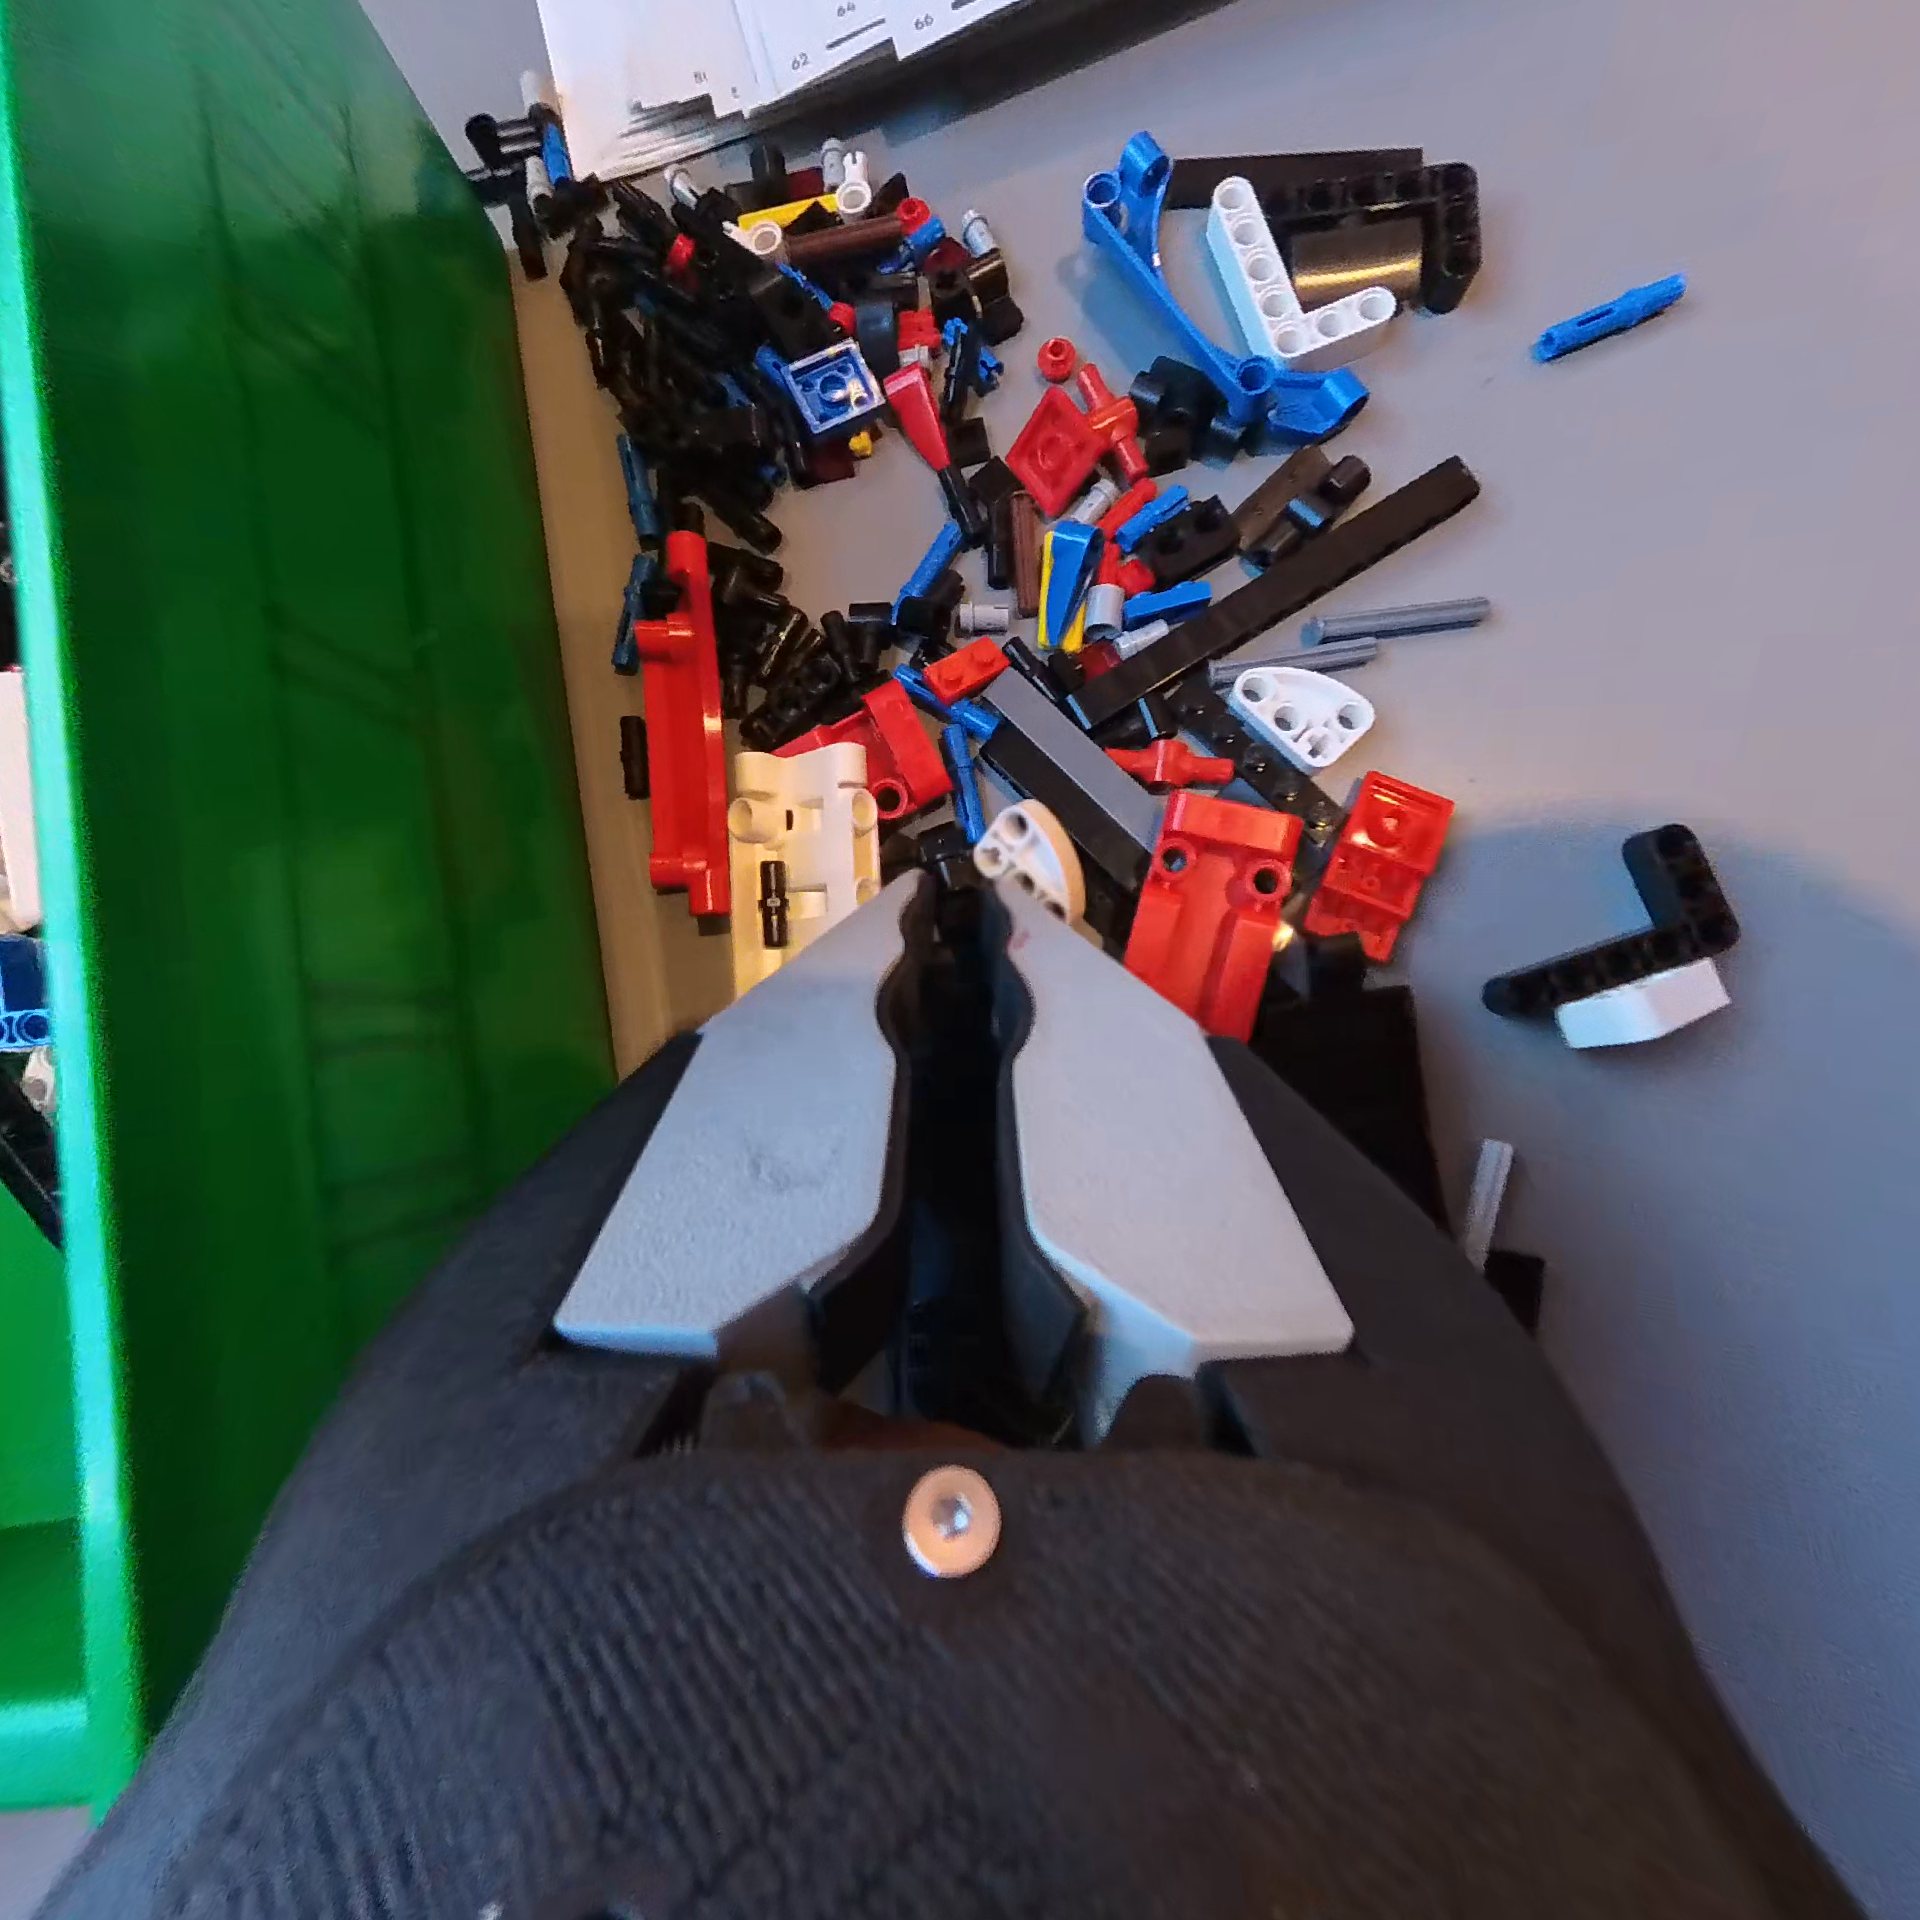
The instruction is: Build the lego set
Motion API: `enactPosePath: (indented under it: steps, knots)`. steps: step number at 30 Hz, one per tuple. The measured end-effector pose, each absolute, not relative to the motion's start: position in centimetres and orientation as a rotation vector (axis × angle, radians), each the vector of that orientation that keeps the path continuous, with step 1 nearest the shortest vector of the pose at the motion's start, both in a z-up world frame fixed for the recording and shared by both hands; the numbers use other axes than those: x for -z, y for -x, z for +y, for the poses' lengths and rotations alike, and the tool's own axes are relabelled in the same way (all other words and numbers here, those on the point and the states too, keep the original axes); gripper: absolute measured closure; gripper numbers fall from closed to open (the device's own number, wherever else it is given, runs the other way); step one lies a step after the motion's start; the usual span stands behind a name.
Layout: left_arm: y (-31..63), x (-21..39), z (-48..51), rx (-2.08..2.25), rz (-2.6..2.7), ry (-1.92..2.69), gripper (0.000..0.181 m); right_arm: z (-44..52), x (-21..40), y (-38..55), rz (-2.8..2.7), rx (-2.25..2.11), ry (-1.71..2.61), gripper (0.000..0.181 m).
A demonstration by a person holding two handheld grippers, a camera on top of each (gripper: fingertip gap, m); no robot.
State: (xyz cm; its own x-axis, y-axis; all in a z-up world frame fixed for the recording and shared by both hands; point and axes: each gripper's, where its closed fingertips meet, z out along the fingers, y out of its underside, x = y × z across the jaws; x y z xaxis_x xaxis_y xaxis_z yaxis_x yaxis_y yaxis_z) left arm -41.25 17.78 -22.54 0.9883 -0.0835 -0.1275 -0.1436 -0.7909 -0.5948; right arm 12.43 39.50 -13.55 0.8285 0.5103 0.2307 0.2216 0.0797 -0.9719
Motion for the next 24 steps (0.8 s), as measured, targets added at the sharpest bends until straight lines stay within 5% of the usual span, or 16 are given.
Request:
enactPosePath:
  steps: [24]
  knots:
    - [34.9, 15.1, 19.8, 0.059, 0.434, 2.037, 0.177, 40.9, 14.5, -14.1, -0.589, 0.012, 1.566, 0.150]
